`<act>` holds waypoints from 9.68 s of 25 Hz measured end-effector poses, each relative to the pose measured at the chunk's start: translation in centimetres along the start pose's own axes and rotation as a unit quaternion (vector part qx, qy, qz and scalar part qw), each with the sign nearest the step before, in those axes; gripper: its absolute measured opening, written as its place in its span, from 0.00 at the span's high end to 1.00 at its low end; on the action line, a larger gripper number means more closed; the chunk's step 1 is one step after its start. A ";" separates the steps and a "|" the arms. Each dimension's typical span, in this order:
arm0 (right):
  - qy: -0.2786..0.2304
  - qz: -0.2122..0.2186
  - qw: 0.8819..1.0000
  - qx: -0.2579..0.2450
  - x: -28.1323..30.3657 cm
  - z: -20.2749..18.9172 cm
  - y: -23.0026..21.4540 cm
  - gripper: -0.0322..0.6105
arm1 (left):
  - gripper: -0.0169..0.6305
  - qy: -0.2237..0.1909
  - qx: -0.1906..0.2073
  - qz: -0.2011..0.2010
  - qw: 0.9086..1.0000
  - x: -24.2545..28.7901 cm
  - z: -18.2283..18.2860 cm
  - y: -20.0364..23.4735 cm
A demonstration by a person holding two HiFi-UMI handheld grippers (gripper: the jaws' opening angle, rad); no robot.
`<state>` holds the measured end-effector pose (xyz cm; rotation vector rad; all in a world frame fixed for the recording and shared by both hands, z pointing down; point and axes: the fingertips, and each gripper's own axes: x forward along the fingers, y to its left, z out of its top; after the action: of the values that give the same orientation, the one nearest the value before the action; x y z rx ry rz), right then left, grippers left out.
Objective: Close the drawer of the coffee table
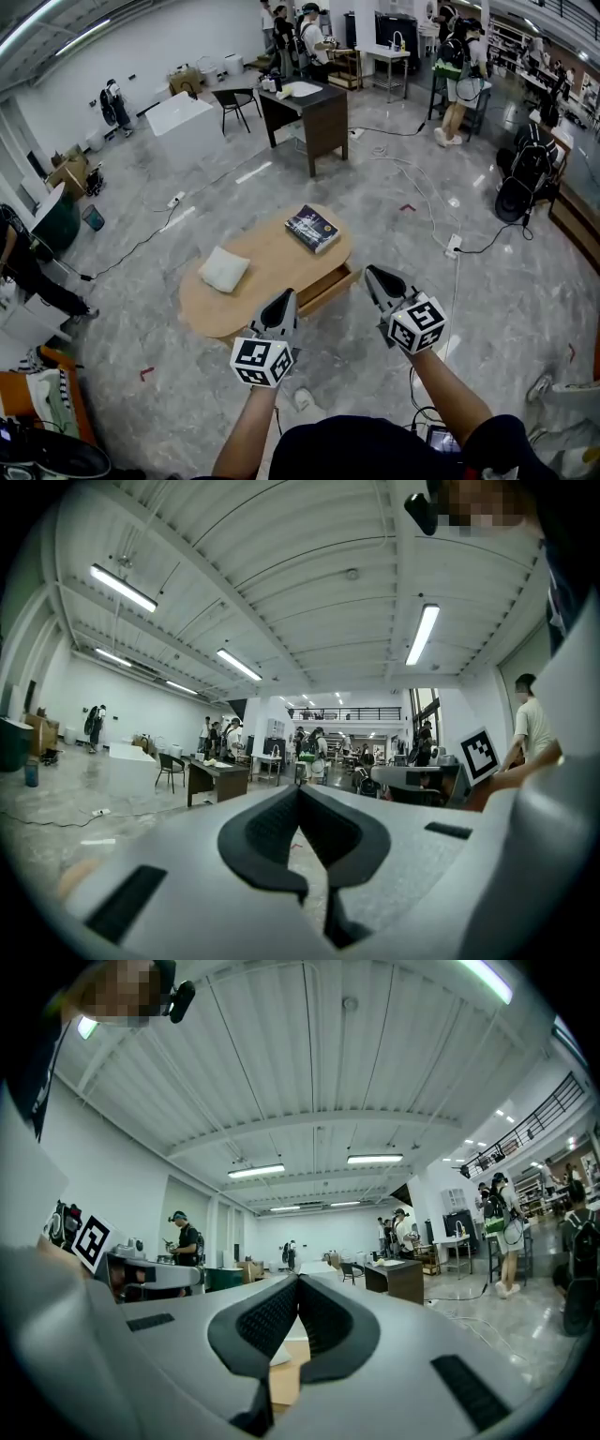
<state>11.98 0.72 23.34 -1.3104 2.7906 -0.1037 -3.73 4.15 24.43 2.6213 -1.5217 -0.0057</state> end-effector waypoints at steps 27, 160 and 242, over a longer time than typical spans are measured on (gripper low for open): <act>0.022 -0.061 0.998 0.019 11.7 -2.4 -0.8 0.93 | 0.97 0.029 -0.012 -0.053 0.998 5.6 -0.3 11.9; 0.289 -0.054 0.948 0.123 20.4 -48.9 -13.1 0.93 | 0.97 0.248 -0.158 -0.026 0.955 21.3 -42.3 18.8; 0.379 -0.005 0.922 0.083 26.3 -65.3 -14.2 0.93 | 0.97 0.280 -0.206 0.011 0.937 19.1 -52.3 19.3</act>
<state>0.90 -26.20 88.96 -1.4742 3.2457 -1.0341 -7.85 -16.97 79.28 2.0342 -1.1897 0.3532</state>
